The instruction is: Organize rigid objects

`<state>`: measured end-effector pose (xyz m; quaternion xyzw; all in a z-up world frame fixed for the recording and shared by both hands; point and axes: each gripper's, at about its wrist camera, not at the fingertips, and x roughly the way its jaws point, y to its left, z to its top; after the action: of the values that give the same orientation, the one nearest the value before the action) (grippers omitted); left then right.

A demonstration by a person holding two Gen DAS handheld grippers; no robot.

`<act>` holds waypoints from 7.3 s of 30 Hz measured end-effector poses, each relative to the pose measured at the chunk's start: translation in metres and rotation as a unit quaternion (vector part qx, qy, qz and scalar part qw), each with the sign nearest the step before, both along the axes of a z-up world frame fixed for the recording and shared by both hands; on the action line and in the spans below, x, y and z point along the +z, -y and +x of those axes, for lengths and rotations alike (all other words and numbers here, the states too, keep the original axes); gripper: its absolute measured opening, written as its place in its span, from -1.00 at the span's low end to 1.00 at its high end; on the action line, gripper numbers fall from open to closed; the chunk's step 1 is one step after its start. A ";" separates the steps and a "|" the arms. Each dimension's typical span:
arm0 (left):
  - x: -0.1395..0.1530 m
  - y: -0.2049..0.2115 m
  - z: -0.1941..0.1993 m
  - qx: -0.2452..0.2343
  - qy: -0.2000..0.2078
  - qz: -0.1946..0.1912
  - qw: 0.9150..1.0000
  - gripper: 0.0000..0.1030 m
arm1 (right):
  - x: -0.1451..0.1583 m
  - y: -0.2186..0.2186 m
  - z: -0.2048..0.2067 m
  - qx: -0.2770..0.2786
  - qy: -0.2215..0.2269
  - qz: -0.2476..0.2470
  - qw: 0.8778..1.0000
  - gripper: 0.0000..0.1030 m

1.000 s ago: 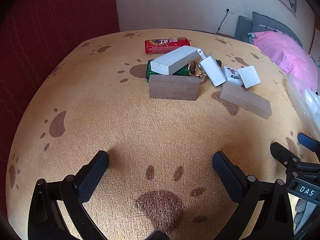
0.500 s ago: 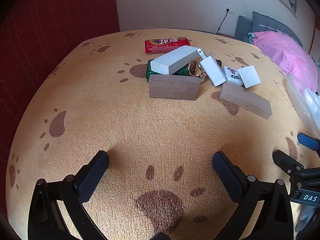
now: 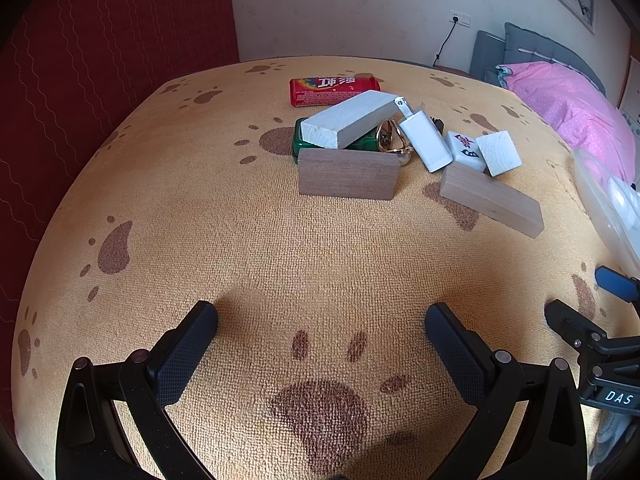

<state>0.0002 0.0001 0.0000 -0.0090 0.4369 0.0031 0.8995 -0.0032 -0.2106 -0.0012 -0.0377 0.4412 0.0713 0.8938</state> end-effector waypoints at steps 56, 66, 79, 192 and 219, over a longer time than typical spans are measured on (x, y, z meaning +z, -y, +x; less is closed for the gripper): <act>0.012 0.000 0.078 -0.019 0.028 -0.022 0.999 0.34 | 0.001 0.000 -0.001 0.001 0.001 0.002 1.000 1.00; 0.019 -0.002 0.060 -0.036 0.048 -0.034 0.998 0.19 | 0.005 0.003 0.004 -0.002 -0.014 0.020 1.000 1.00; 0.037 -0.029 0.048 0.016 0.080 -0.032 0.996 0.19 | 0.013 -0.038 0.044 0.001 -0.039 0.115 0.993 1.00; 0.066 0.231 0.035 -0.243 0.073 -0.047 0.966 0.19 | 0.037 0.219 -0.052 -0.265 0.180 0.063 0.945 0.95; 0.054 0.273 0.037 -0.286 0.061 -0.070 0.954 0.48 | 0.031 0.235 -0.060 -0.308 0.183 0.067 0.931 0.95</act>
<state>0.0373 -0.2733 0.0542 0.0533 0.3642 -0.2857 0.8848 -0.0627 -0.4452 0.0303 0.1478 0.2539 -0.1856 0.9377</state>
